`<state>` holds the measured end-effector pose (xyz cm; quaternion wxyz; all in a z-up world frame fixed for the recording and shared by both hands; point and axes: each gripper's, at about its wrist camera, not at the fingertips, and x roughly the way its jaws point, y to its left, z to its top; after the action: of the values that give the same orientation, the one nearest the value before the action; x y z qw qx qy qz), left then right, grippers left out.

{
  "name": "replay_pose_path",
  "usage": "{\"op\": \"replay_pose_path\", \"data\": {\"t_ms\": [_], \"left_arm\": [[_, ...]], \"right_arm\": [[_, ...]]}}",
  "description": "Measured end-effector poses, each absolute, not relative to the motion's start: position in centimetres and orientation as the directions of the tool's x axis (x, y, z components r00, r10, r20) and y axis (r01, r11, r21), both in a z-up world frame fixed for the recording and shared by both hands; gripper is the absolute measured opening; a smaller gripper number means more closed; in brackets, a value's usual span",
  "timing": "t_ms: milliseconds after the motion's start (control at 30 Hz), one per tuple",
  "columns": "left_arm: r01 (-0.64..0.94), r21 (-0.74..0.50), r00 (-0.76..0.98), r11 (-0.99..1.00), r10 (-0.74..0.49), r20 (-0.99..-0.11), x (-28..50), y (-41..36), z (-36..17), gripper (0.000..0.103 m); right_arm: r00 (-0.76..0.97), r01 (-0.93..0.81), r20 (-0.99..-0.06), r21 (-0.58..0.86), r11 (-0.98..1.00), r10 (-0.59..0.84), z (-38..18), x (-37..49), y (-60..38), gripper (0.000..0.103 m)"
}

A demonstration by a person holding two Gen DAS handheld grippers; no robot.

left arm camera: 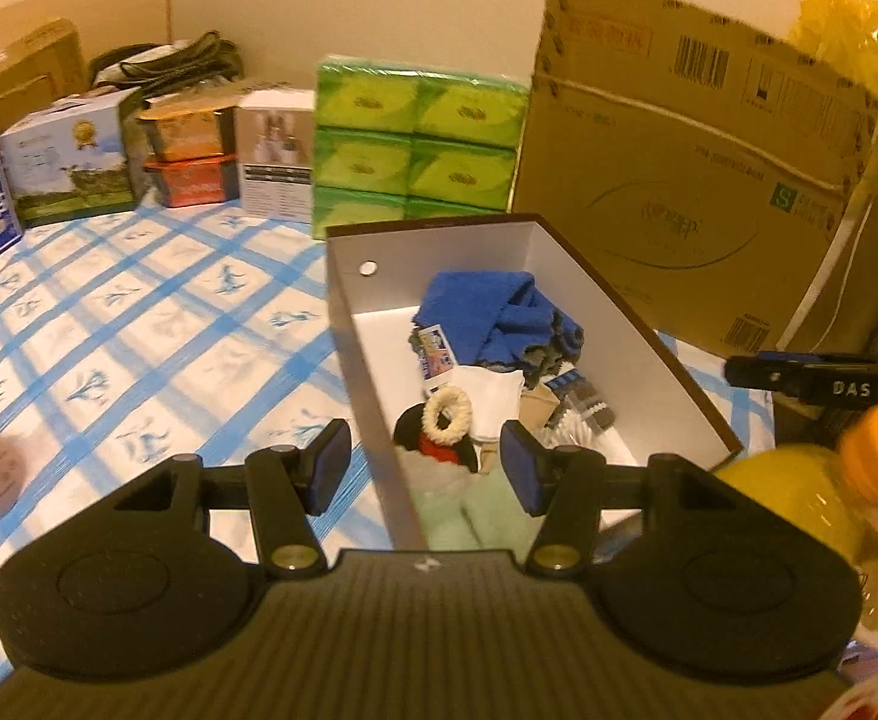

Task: Organize soft objects
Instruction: 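Withdraw both open grippers from the box back over the bed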

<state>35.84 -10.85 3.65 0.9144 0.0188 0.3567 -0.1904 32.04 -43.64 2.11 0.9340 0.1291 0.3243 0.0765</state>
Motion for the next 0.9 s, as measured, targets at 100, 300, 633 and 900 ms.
{"op": "replay_pose_path", "data": {"t_ms": [100, 300, 633, 900], "left_arm": [[0.339, -0.089, 0.694, 0.937, -0.313, -0.648, 33.6, -9.5, 4.6, 0.052], [0.298, -0.089, 0.72, 0.95, -0.285, -0.633, 28.2, -7.0, 6.2, 0.054], [0.231, -0.085, 0.756, 0.969, -0.233, -0.611, 19.0, -3.9, 8.6, 0.054], [0.157, -0.115, 0.768, 0.981, -0.194, -0.61, 12.1, -1.5, 8.4, 0.054]], "right_arm": [[0.794, -0.028, -0.57, 0.311, 0.95, 0.21, 3.1, 29.6, -44.2, 0.064], [0.818, 0.012, -0.543, 0.341, 0.94, 0.187, 4.9, 24.3, -43.8, 0.067], [0.813, 0.036, -0.554, 0.35, 0.936, 0.176, 6.8, 16.3, -39.0, 0.07], [0.806, -0.094, -0.543, 0.272, 0.958, 0.233, 7.6, 10.7, -33.6, 0.07]]}}
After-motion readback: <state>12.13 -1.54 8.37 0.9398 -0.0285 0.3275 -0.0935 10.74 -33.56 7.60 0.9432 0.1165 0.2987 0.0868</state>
